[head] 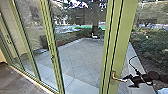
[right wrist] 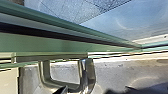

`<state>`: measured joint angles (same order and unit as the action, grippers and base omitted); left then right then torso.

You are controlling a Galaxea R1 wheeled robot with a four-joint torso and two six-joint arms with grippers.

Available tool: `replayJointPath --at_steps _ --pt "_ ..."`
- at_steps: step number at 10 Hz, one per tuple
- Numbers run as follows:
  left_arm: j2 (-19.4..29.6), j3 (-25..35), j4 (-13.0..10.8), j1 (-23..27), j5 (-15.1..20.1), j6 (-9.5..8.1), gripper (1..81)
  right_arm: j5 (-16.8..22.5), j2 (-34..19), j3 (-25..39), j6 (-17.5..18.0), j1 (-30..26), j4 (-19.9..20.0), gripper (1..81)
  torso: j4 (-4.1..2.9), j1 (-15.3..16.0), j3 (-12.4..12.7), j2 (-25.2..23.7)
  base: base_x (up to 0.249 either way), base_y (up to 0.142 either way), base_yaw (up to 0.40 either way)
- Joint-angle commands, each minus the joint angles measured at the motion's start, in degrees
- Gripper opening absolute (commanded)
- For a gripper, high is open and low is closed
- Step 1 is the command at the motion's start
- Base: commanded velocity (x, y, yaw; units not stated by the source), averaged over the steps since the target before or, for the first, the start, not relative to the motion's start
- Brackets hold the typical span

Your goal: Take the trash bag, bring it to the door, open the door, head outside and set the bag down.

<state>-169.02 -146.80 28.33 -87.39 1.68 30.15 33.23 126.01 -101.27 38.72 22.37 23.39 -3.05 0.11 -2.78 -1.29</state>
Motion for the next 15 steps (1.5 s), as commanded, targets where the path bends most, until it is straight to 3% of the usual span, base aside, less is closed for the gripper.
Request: replayJointPath --at_steps 1,4,7,10,13,15 --pt "0.1 0.6 0.6 1.7 5.3 0.35 1.0 2.4 2.3 -3.0 0.6 -8.0 1.0 81.1 0.0 0.0 0.0 0.0 0.0 0.0 0.0" --pt "0.0 0.6 0.6 1.7 5.3 0.35 1.0 3.1 5.5 -6.4 2.4 -5.1 0.5 81.1 0.0 0.0 0.0 0.0 0.0 0.0 0.0" --pt "-0.2 0.5 0.5 1.7 5.3 0.35 1.0 6.1 6.5 -7.4 4.0 -1.9 0.3 81.1 0.0 0.0 0.0 0.0 0.0 0.0 0.0" --pt "-0.7 0.6 0.2 1.7 5.3 0.35 1.0 12.5 8.7 -9.9 5.2 0.6 -3.2 81.1 0.0 0.0 0.0 0.0 0.0 0.0 0.0" --pt "-0.9 0.1 0.2 1.7 5.3 0.35 1.0 13.4 10.1 -10.2 5.3 2.1 -4.7 81.1 0.0 0.0 0.0 0.0 0.0 0.0 0.0" --pt "-1.4 -0.9 0.2 1.7 5.3 0.43 1.0 13.4 13.7 -12.1 5.3 4.6 -5.8 81.1 0.0 0.0 0.0 0.0 0.0 0.0 0.0"
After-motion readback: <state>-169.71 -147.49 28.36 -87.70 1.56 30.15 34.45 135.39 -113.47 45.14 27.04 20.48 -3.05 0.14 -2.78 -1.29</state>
